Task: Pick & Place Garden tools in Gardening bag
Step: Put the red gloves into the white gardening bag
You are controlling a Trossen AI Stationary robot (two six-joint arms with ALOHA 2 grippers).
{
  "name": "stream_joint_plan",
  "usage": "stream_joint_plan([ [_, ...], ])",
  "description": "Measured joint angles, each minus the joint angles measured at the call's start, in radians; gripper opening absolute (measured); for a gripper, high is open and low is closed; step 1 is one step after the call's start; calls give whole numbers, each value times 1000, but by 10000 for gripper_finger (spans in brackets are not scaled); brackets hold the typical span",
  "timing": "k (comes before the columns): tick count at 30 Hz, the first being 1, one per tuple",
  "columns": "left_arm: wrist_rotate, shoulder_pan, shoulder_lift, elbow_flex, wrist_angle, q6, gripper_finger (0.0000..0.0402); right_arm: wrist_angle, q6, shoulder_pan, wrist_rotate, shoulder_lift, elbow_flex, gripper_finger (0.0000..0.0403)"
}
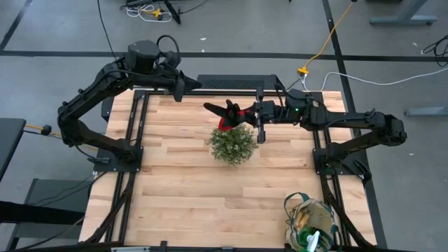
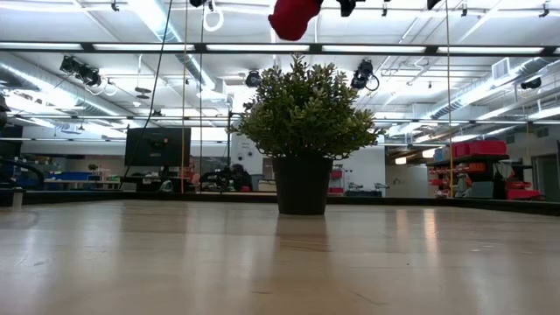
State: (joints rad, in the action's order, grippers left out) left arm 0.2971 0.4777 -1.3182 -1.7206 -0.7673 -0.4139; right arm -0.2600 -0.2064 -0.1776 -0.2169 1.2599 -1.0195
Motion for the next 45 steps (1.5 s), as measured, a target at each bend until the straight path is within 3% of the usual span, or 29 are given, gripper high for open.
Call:
stream_joint_plan([
  [7, -68, -86, -1, 0, 41, 183, 4, 103, 65, 2, 81, -104, 0, 36],
  [17, -194, -199, -1, 0, 86, 262, 3, 325, 120, 30, 190, -261, 0, 31],
  [23, -236, -281, -1, 12, 138, 251, 3, 384, 131, 83, 260, -319, 0, 31],
  [34, -340, -421, 4, 158, 235, 216, 3, 552, 159, 181, 314, -395, 0, 31],
  [41, -420, -488, 5, 158, 240, 218, 3, 697, 201, 228, 410, -474, 0, 31],
  [45, -428, -509, 6, 158, 264, 220, 4, 762, 215, 268, 410, -520, 0, 31],
])
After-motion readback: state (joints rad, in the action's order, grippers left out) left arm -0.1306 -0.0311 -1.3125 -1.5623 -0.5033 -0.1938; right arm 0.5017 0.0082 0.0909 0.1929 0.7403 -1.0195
